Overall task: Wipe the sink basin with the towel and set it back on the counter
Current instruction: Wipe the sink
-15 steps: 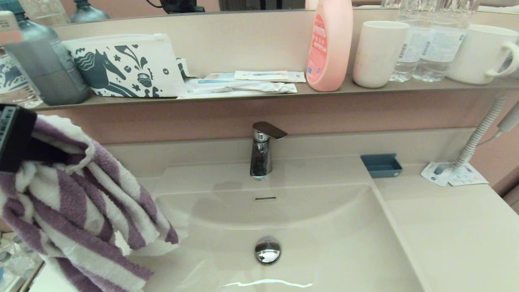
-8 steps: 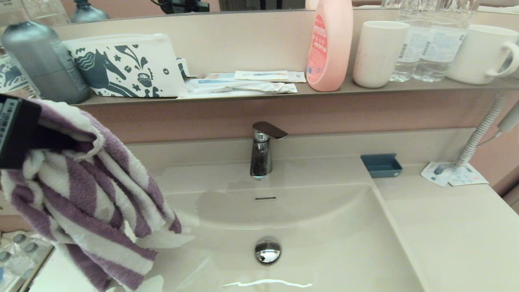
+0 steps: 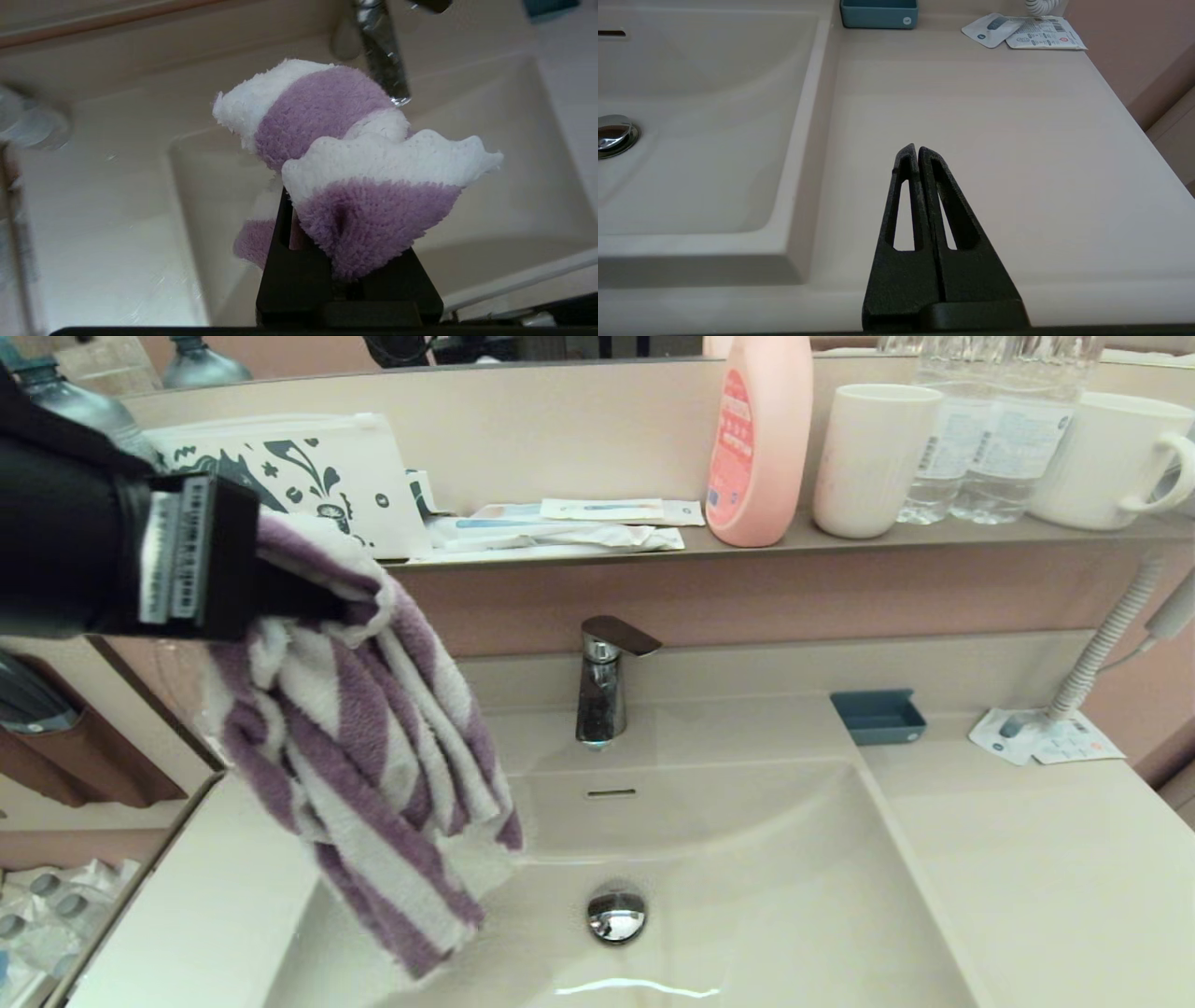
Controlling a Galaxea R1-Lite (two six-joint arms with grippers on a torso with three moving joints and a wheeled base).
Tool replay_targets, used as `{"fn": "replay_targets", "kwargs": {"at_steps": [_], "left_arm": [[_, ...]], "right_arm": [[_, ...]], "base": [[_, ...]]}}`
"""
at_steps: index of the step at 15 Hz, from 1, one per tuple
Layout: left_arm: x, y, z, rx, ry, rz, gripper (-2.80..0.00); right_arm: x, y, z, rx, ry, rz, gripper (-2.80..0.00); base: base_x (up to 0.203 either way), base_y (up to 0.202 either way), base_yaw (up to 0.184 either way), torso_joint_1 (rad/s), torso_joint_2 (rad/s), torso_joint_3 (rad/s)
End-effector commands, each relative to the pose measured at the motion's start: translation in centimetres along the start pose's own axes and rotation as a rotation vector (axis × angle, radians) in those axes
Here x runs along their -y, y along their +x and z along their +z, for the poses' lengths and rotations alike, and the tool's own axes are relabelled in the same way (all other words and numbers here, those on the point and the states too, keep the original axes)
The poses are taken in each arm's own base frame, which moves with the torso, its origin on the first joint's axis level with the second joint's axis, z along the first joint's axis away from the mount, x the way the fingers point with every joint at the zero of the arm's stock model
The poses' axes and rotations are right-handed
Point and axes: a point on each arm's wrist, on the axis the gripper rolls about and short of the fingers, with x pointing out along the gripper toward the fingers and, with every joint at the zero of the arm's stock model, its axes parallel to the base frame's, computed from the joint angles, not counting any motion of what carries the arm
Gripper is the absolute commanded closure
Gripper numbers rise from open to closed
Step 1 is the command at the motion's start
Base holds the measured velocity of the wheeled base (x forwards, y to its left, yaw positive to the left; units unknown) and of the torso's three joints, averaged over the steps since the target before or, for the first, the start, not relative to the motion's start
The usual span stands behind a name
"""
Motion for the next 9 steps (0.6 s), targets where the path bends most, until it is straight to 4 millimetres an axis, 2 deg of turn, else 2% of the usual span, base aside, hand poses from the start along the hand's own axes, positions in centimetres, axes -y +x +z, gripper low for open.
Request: {"fn": "replay_targets", "kwargs": {"at_steps": [1, 3, 5, 7, 9], "left_arm": [[0.8, 1.7, -0.2, 0.035, -0.017, -0.019, 0.00], [1.4, 4.4, -1.4, 0.051, 0.002, -0.038, 0.00], [0.9, 6.3, -3.4, 0.032, 0.029, -0.045, 0.00], [0.0, 6.7, -5.4, -0.006, 0.048, -0.033, 0.00], [-0.9, 7.8, -8.7, -0.108, 0.094, 0.006, 0.00]], "right_arm": [[0.0, 0.0, 0.0, 0.001, -0.001, 0.001, 0.00], [0.0, 0.0, 0.0, -0.001, -0.001, 0.001, 0.00], [0.0, 0.0, 0.0, 0.001, -0.001, 0.001, 0.00], [0.0, 0.0, 0.0, -0.001, -0.001, 0.001, 0.00], [0.0, 0.0, 0.0, -0.001, -0.001, 0.002, 0.00]], "base": [[0.000, 0.000, 0.000, 0.000, 0.00, 0.000], [0.000, 0.000, 0.000, 0.000, 0.00, 0.000], [0.000, 0.000, 0.000, 0.000, 0.00, 0.000], [0.000, 0.000, 0.000, 0.000, 0.00, 0.000], [0.000, 0.000, 0.000, 0.000, 0.00, 0.000]]}}
